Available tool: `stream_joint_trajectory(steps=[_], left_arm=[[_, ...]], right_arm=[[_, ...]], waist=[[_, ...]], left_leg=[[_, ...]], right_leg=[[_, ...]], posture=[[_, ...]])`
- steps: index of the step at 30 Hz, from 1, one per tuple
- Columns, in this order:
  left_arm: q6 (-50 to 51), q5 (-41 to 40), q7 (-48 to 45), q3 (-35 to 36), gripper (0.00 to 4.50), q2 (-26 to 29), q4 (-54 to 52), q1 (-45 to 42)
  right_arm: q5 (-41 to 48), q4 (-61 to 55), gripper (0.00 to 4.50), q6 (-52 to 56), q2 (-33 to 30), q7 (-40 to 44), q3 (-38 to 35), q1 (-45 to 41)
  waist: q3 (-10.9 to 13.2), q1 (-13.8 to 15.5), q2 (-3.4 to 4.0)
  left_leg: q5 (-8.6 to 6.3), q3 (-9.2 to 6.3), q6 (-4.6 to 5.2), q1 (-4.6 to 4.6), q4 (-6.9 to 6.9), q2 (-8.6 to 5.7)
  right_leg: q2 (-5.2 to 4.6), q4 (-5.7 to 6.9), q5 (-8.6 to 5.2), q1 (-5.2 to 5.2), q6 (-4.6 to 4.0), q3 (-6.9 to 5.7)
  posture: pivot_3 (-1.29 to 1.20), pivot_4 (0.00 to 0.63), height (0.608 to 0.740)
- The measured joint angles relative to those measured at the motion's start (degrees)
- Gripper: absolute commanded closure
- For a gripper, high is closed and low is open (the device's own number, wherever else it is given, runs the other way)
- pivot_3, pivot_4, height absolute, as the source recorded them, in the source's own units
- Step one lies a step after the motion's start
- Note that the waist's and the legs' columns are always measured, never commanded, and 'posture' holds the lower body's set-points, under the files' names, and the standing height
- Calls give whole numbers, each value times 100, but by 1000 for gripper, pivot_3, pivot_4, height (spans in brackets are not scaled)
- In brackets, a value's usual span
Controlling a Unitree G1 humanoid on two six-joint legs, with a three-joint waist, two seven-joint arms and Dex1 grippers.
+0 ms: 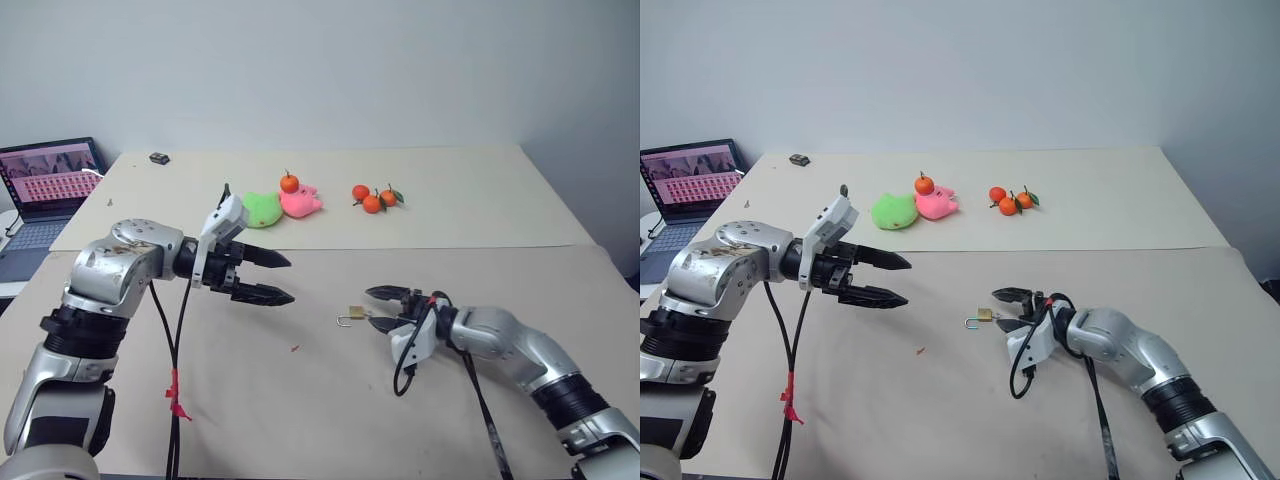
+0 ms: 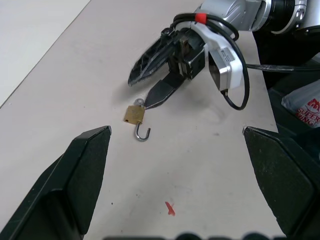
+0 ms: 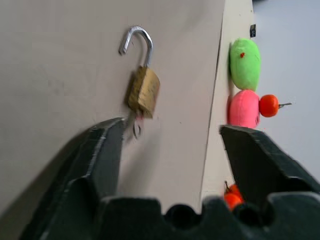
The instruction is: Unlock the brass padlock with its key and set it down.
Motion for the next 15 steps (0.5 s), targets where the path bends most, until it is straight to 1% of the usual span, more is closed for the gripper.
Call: stream_joint_trajectory(steps=[5, 7, 9, 10, 11, 12, 14, 15], left_arm=[[-67, -4, 11, -18, 0, -64, 52, -6], [-84, -11, 32, -17, 0, -106, 51, -5], [-160, -11, 93, -8, 0, -149, 42, 14], [-215, 7, 174, 0, 0, -151, 40, 52], [-259, 18, 219, 1, 0, -153, 41, 75], [-372, 32, 280, 5, 0, -186, 40, 107], [-615, 95, 460, 41, 0, -298, 38, 186], [-730, 110, 535, 90, 0, -345, 40, 241]], right_arm=[[162, 106, 65, -30, -422, -4, -238, 160], [646, 106, 65, 82, -490, 341, -281, 222], [1769, -86, 65, 836, -456, 1110, -399, 391], [2646, -360, 65, 1657, -384, 1624, -518, 494], [3106, -533, 65, 2139, -343, 1882, -591, 511], [3788, -837, 65, 2930, -307, 2184, -721, 514], [5037, -1430, 65, 4472, -286, 2470, -1074, 459], [5428, -1618, 65, 4953, -274, 2510, -1212, 407]], waist=[[0, -8, -1], [1, -21, -1], [4, -35, -7], [3, -49, -5], [4, -62, -7], [3, -70, -3], [2, -61, 3], [2, -55, 4]], left_leg=[[0, 2, 0, 3, 1, 0], [0, 3, 1, 3, 1, 0], [0, 3, 1, -8, 1, 1], [0, 3, 1, -15, 0, 2], [0, 2, 1, -14, 0, 2], [0, 1, 0, -15, -2, 3], [1, -3, -1, -6, -2, 2], [1, -4, -1, -2, -2, 3]], right_leg=[[0, -5, -1, 1, 0, 2], [1, -4, -1, 1, -1, 3], [2, -4, -1, 8, -3, 4], [2, 1, 4, 16, -12, 4], [2, 1, 13, 20, -27, 3], [2, 2, 14, 23, -28, 3], [1, -2, 14, 38, -28, 0], [1, -7, 14, 44, -28, 0]], posture=[[0, 150, 660], [0, 150, 660], [0, 150, 660], [0, 150, 660], [0, 150, 660], [0, 150, 660], [0, 150, 660], [0, 150, 660]])
